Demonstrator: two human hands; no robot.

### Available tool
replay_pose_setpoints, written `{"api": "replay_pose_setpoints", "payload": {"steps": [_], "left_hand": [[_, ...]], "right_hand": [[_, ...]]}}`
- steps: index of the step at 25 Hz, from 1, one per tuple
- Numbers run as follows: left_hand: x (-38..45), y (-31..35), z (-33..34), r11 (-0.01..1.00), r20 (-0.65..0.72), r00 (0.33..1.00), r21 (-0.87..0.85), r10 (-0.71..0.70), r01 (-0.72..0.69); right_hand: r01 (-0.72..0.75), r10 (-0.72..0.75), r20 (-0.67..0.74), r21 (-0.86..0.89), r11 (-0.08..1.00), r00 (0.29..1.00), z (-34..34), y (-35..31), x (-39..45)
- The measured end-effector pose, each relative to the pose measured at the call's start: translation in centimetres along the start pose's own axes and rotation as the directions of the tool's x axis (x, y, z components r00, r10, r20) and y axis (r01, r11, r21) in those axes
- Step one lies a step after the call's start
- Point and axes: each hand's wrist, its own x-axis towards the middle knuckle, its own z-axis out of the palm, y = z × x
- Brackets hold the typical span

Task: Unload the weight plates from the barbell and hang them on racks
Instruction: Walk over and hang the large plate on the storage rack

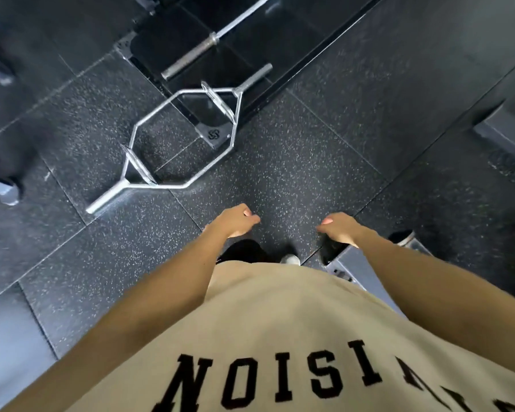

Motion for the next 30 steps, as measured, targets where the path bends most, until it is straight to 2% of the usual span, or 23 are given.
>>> {"api": "replay_pose_setpoints", "payload": {"steps": [4,6,8,11,13,15,17,23,27,30], "left_hand": [[6.0,3.3,-4.0,0.998,-0.022,0.998,0.026,-0.063,0.064],[10.4,4.7,-7.0,0.999,0.06,0.997,0.009,-0.049,0.048],[15.3,6.3,-11.6,0.999,0.115,0.993,0.041,-0.022,0.017],[22.6,10.9,-20.2,0.995,0.161,0.987,0.09,0.024,-0.039],[26.8,15.3,-25.1,0.991,0.152,0.986,0.103,0.065,-0.081],[30.4,19.0,-28.2,0.983,0.159,0.982,0.139,0.098,-0.12],[33.8,23.6,-30.2,0.962,0.218,0.97,0.223,0.11,-0.159],[44.0,37.7,-32.9,0.88,0.349,0.934,0.417,0.076,-0.227],[50.1,51.3,-37.6,0.822,0.337,0.936,0.5,0.104,-0.271],[54.6,62.5,-40.5,0.876,0.231,0.94,0.36,0.251,-0.322]], "right_hand": [[-0.046,0.043,0.052,0.055,0.997,0.998,-5.5,-3.5,6.3],[-0.029,0.027,0.127,0.016,0.999,0.992,-8.0,-4.8,9.7],[-0.047,0.044,0.136,0.018,0.999,0.99,-11.8,-6.1,13.4],[-0.128,0.124,0.047,0.104,0.986,0.991,-20.0,-8.4,18.9],[-0.157,0.177,-0.065,0.238,0.959,0.982,-25.5,-9.8,22.1],[-0.138,0.206,-0.161,0.355,0.925,0.965,-29.5,-11.0,24.3],[-0.131,0.217,-0.178,0.4,0.907,0.96,-32.8,-11.6,26.4],[-0.227,0.223,0.045,0.181,0.957,0.974,-43.4,-6.3,34.7],[-0.298,0.323,-0.023,0.325,0.898,0.946,-57.0,-0.8,39.4],[-0.264,0.361,-0.154,0.436,0.86,0.92,-67.4,3.0,42.7]]}}
